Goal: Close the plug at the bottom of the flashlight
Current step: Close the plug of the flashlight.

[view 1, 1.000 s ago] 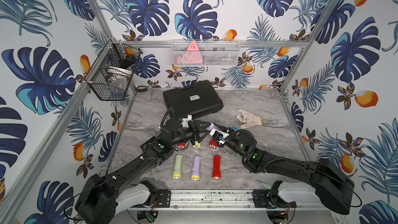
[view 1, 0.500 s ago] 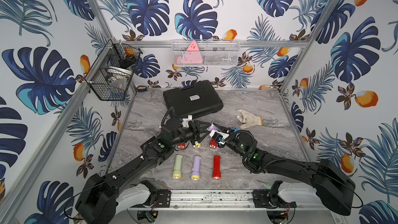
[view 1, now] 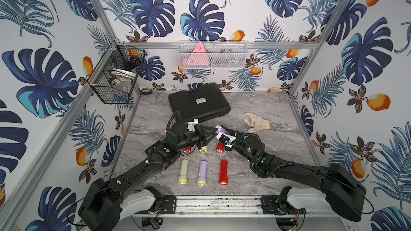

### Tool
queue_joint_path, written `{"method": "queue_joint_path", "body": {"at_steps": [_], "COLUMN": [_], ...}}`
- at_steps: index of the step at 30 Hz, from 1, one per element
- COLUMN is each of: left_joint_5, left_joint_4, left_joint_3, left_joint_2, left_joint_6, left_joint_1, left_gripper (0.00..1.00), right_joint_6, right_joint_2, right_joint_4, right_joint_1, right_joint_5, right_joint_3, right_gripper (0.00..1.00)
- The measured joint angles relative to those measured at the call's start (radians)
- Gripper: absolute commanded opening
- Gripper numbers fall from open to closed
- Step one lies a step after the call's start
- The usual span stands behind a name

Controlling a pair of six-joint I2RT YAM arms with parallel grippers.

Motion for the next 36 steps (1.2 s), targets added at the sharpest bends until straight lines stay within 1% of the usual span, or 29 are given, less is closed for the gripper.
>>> {"method": "queue_joint_path", "body": {"at_steps": [1, 6, 15, 20, 24, 27, 29, 32, 34, 36], "left_joint_5": [0.0, 0.004, 0.003, 0.006, 0.014, 0.013, -0.004, -0.048, -0.094, -0.144], "left_joint_4": [0.004, 0.045, 0.071, 0.082, 0.051, -0.027, -0.115, -0.293, -0.396, -0.494], "left_joint_3": [0.0, -0.008, -0.021, -0.047, -0.081, -0.085, -0.066, 0.013, 0.078, 0.147], "left_joint_2": [0.003, 0.021, 0.014, -0.023, -0.066, -0.109, -0.135, -0.161, -0.163, -0.148], "left_joint_6": [0.0, -0.008, -0.014, -0.01, 0.028, 0.112, 0.201, 0.396, 0.543, 0.712], "left_joint_1": [0.0, 0.0, 0.0, 0.003, 0.031, 0.066, 0.082, 0.09, 0.092, 0.093], "left_gripper": [0.17, 0.11, 0.09, 0.09, 0.09, 0.1, 0.11, 0.14, 0.22, 0.41], "right_joint_6": [-0.005, 0.001, 0.032, 0.057, 0.089, 0.118, 0.146, 0.209, 0.294, 0.412], "right_joint_2": [0.0, 0.003, 0.007, -0.004, -0.031, -0.061, -0.09, -0.139, -0.169, -0.184], "right_joint_4": [-0.002, -0.007, -0.001, -0.01, -0.037, -0.07, -0.112, -0.207, -0.313, -0.46], "right_joint_1": [-0.001, -0.004, -0.005, -0.002, -0.002, -0.003, -0.003, -0.003, -0.003, -0.003], "right_joint_5": [0.005, 0.044, 0.056, 0.039, 0.023, 0.035, 0.049, 0.091, 0.139, 0.201], "right_joint_3": [0.0, 0.002, 0.002, 0.006, 0.009, 0.011, 0.016, 0.04, 0.088, 0.171], "right_gripper": [0.0, 0.0, 0.0, 0.0, 0.0, 0.0, 0.0, 0.0, 0.0, 0.0]}}
